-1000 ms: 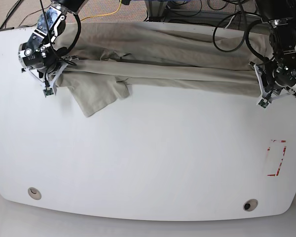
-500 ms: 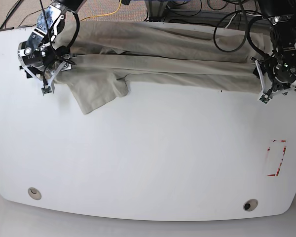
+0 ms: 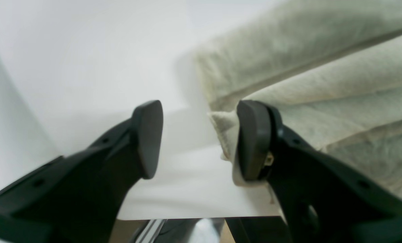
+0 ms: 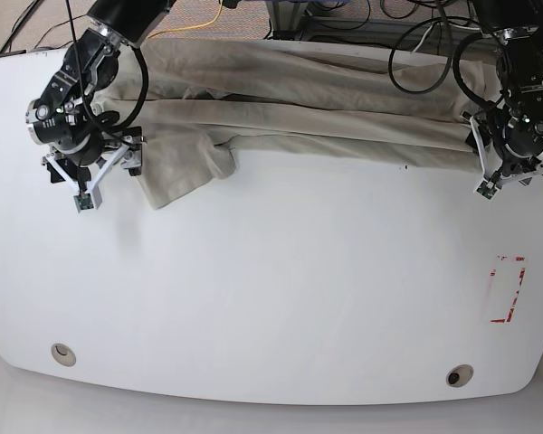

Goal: Layout the t-shirt on the table in an organized manner, then fold the t-shirt properly
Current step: 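Release the fold and move the right gripper onto the sleeve fabric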

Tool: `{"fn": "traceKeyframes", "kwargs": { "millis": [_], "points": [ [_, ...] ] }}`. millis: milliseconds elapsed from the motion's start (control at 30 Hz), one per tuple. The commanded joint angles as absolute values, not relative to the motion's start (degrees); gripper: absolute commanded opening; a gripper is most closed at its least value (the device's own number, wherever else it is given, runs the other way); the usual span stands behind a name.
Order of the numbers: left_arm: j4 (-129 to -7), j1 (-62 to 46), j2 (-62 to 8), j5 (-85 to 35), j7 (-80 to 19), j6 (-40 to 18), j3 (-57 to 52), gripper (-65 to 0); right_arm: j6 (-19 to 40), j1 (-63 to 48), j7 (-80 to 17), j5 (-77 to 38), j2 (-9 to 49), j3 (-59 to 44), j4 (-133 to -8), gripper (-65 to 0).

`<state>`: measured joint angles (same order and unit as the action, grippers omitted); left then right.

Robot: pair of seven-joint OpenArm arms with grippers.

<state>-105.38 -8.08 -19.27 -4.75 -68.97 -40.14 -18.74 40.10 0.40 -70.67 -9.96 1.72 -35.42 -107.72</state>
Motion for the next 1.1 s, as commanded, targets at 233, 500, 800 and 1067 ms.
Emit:
{"fn": "traceKeyframes", "kwargs": {
  "millis": [233,500,800,1067],
  "points": [
    [-107.03,-6.2,-20.09,-4.7,-71.96,-40.0,-19.21,-32.2,40.0,8.4,-65.19,-12.7,2.33,-35.38,-89.98,-8.7],
    [-107.03,-6.11,-20.18,-4.7,-71.96,-40.0,-20.88,-32.2,40.0,8.66,-62.55,-12.97,2.33,-34.95,-85.32,-8.7],
    [-107.03,-5.93,-20.09,-4.7,-71.87,-40.0,-21.05,-32.4,40.0,6.73,-61.05,-13.05,1.19,-28.79,-84.26,-9.4],
    [-107.03,-5.85,-19.82,-4.7,-71.78,-40.0,-20.79,-32.4,40.0,6.55,-60.97,-12.88,-0.57,-28.18,-84.18,-31.1]
  ]
}}
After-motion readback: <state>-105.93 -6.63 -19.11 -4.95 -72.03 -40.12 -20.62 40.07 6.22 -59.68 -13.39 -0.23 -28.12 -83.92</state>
